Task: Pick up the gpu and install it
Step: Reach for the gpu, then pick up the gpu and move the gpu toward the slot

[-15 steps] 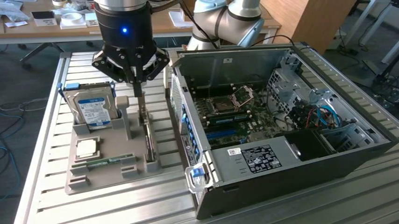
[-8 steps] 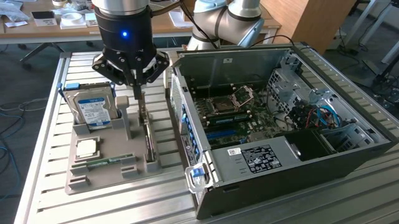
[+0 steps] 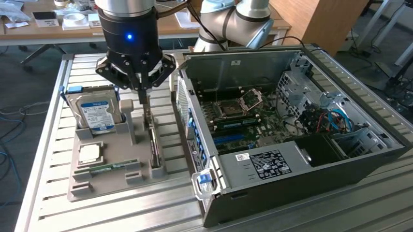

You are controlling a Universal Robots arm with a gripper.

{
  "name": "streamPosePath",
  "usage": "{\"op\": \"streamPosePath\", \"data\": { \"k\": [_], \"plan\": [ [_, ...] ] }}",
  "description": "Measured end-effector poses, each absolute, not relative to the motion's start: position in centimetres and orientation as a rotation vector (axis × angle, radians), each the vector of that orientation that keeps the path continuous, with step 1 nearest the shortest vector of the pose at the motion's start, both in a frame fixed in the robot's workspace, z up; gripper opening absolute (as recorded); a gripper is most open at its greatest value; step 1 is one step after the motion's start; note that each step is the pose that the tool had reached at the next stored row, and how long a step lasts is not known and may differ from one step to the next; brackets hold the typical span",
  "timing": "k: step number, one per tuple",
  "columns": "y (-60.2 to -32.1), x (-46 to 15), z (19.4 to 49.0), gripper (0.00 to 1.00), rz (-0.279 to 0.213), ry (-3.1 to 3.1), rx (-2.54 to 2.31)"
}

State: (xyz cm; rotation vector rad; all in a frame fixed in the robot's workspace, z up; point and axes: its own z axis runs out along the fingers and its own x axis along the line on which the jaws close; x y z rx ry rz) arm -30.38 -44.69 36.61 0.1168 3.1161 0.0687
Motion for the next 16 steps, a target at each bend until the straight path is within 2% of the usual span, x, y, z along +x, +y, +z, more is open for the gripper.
{"op": "streamPosePath", "data": {
  "k": [16],
  "plan": [
    [-44.82,-30.16,36.61,0.11,0.069,3.116,0.117]
  ]
}}
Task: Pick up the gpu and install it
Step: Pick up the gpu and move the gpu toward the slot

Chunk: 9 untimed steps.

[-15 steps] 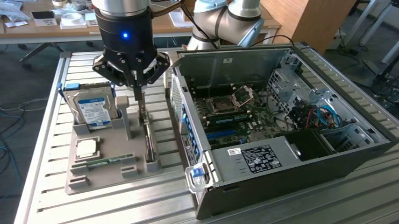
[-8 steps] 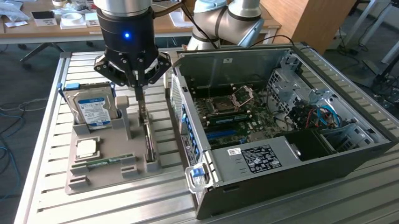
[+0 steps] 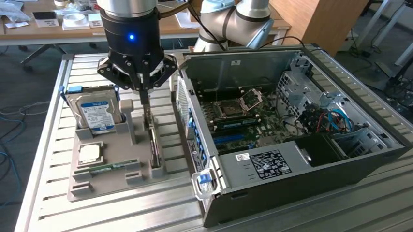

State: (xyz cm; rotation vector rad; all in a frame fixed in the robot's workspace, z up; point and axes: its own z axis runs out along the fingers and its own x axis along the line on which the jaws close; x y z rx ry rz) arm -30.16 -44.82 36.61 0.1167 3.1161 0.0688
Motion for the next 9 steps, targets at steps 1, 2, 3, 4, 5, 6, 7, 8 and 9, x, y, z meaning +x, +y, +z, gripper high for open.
{"op": "streamPosePath", "data": {
  "k": [1,2,3,4,5,6,7,8,9],
  "plan": [
    [-44.81,-30.16,36.61,0.11,0.069,3.116,0.117],
    [-44.81,-30.16,36.61,0.11,0.069,3.116,0.117],
    [-44.81,-30.16,36.61,0.11,0.069,3.116,0.117],
    [-44.81,-30.16,36.61,0.11,0.069,3.116,0.117],
    [-44.81,-30.16,36.61,0.11,0.069,3.116,0.117],
    [-44.81,-30.16,36.61,0.11,0.069,3.116,0.117],
    [-44.81,-30.16,36.61,0.11,0.069,3.116,0.117],
    [-44.81,-30.16,36.61,0.11,0.069,3.116,0.117],
    [-44.81,-30.16,36.61,0.11,0.069,3.116,0.117]
  ]
}}
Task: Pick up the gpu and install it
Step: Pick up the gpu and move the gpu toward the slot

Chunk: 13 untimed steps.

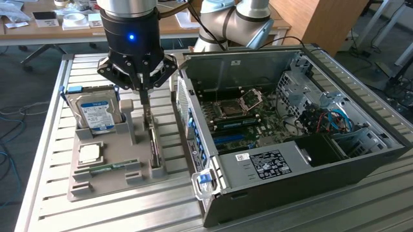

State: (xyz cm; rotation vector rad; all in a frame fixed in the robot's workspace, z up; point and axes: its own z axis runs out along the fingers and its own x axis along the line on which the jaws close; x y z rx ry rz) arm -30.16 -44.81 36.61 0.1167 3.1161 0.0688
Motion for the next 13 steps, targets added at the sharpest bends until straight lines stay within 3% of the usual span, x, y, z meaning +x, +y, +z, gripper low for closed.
{"op": "streamPosePath", "data": {
  "k": [2,5,7,10,13],
  "plan": [
    [-44.81,-30.16,36.61,0.12,0.069,3.116,0.117],
    [-44.81,-30.16,36.61,0.29,0.069,3.116,0.117],
    [-44.81,-30.16,36.61,0.29,0.069,3.116,0.117],
    [-44.81,-30.16,36.61,0.41,0.069,3.116,0.117],
    [-44.82,-30.16,36.61,0.41,0.069,3.116,0.117]
  ]
}}
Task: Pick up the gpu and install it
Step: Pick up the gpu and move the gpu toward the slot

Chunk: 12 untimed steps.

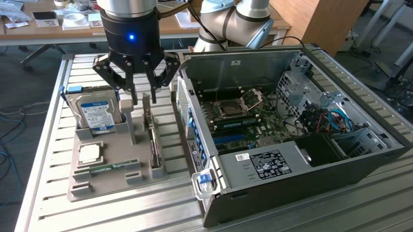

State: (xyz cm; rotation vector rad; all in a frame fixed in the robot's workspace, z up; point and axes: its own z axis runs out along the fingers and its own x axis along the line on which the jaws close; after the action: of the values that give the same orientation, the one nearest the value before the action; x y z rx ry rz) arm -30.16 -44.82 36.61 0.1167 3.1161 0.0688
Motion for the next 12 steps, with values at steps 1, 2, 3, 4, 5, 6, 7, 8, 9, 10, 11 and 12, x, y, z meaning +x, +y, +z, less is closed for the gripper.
{"op": "streamPosePath", "data": {
  "k": [1,2,3,4,5,6,7,8,9,10,11,12],
  "plan": [
    [-44.81,-30.16,36.61,0.41,0.069,3.116,0.117],
    [-44.81,-30.16,36.61,0.41,0.069,3.116,0.117],
    [-44.81,-30.16,36.61,0.41,0.069,3.116,0.117],
    [-44.81,-30.16,36.61,0.41,0.069,3.116,0.117],
    [-44.81,-30.16,36.61,0.41,0.069,3.116,0.117],
    [-44.81,-30.16,36.61,0.41,0.069,3.116,0.117],
    [-44.81,-30.16,36.61,0.41,0.069,3.116,0.117],
    [-44.81,-30.16,36.61,0.41,0.069,3.116,0.117],
    [-44.82,-30.16,36.58,0.41,0.069,3.116,0.117],
    [-44.82,-30.16,36.51,0.41,0.069,3.116,0.117],
    [-44.82,-30.16,36.40,0.41,0.069,3.116,0.117],
    [-44.82,-30.16,36.29,0.41,0.069,3.116,0.117]
  ]
}}
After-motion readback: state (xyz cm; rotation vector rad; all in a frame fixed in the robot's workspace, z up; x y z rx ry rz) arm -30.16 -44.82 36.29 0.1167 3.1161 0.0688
